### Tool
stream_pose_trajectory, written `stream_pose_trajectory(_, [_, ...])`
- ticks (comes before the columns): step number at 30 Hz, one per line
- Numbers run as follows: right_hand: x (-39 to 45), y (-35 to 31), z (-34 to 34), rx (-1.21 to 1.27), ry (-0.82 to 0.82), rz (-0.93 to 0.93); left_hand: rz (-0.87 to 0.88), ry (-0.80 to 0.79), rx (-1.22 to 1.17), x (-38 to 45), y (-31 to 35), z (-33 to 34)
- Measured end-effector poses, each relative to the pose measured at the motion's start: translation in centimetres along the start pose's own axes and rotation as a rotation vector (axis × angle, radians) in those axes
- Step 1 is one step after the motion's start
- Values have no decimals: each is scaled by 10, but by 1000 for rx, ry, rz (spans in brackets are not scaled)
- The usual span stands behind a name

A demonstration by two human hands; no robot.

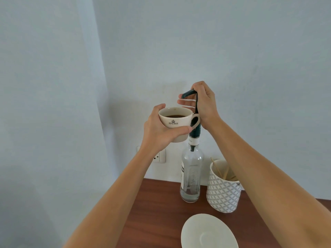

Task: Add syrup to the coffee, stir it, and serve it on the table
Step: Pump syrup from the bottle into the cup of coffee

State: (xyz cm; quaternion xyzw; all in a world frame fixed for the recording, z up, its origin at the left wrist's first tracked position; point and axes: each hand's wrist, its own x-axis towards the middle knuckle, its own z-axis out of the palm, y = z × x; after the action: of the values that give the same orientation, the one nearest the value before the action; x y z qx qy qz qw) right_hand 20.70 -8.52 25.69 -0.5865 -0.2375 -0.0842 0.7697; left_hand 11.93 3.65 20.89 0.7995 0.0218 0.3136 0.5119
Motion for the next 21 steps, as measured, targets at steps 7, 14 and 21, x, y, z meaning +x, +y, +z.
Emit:
stream_pose_trajectory(7, [-2, 3, -1, -10, -8, -4, -7, -7, 3, 1, -3, 1])
stream_pose_trajectory(14, [-5, 1, 1, -29, 19, -15, -7, -8, -1, 2, -3, 0])
stream_pose_trajectory(21, [-7, 2, 2, -59, 24, -38, -5, -10, -3, 4, -3, -1])
